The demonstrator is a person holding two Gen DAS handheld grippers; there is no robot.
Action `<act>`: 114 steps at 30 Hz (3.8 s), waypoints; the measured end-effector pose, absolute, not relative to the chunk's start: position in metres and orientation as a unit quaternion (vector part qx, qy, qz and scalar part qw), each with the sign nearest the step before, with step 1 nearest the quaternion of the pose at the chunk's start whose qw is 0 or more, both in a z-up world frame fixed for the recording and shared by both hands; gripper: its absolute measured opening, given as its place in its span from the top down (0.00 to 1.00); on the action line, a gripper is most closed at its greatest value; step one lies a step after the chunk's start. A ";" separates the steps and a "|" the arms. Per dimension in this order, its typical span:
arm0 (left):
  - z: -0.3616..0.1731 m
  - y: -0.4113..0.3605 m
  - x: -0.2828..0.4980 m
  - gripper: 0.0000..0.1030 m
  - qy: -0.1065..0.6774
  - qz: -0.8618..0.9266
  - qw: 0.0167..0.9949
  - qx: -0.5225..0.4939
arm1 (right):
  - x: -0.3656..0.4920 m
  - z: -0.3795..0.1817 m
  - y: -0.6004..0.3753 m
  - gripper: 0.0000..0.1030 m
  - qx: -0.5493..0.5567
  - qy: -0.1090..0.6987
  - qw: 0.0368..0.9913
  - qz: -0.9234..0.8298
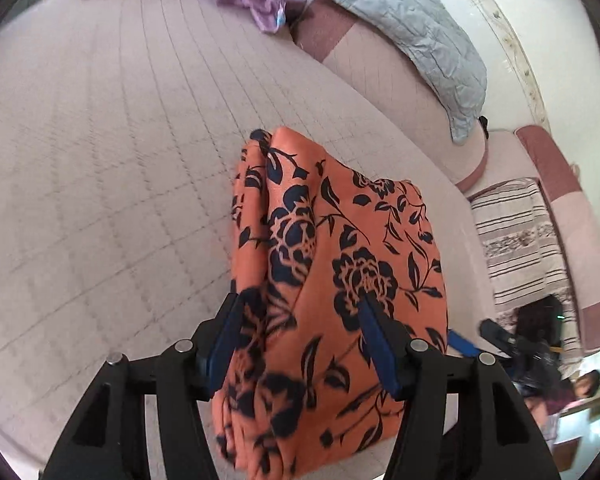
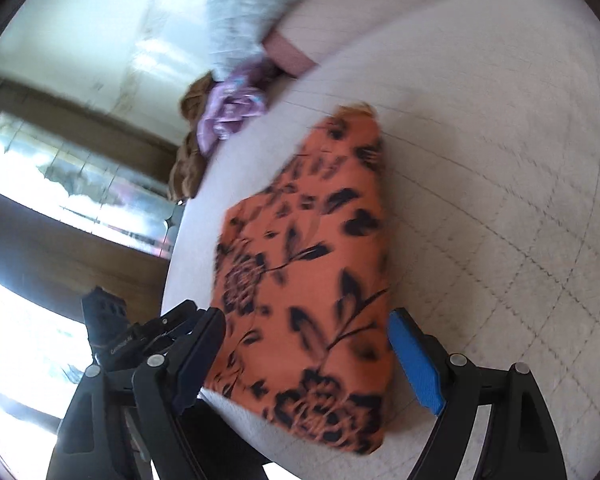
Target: Fold small clothes
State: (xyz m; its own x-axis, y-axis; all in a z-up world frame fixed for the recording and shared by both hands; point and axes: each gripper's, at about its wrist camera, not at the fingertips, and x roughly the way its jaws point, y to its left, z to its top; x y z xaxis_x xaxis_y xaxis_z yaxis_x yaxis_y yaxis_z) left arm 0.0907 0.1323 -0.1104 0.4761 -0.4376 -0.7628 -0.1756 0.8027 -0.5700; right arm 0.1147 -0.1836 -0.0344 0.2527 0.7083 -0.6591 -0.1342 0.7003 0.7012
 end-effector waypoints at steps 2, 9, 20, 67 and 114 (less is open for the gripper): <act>-0.116 0.132 0.095 0.41 0.510 -0.086 0.800 -0.305 | 0.128 -0.047 -0.187 0.17 0.281 0.558 0.732 0.271; -0.128 0.140 0.098 0.42 0.521 -0.092 0.783 -0.326 | 0.144 -0.074 -0.162 0.17 0.284 0.586 0.706 0.280; -0.155 0.142 0.098 0.63 0.524 -0.118 0.762 -0.362 | 0.146 -0.080 -0.144 0.43 0.238 0.588 0.722 0.276; -0.100 0.019 0.169 0.50 0.524 -0.143 0.828 -0.143 | 0.225 -0.072 -0.285 0.53 0.170 0.554 0.799 0.161; 0.009 -0.015 0.006 0.20 0.419 -0.011 0.907 -0.042 | 0.017 -0.028 -0.252 0.12 -0.011 0.499 0.860 0.107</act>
State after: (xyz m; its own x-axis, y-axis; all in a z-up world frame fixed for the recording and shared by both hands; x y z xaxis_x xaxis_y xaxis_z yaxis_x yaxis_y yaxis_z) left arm 0.0059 -0.0150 0.0093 0.6488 -0.0546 -0.7590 -0.0151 0.9963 -0.0846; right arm 0.0175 -0.2515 -0.0279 0.4794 0.1724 -0.8605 -0.1941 0.9771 0.0877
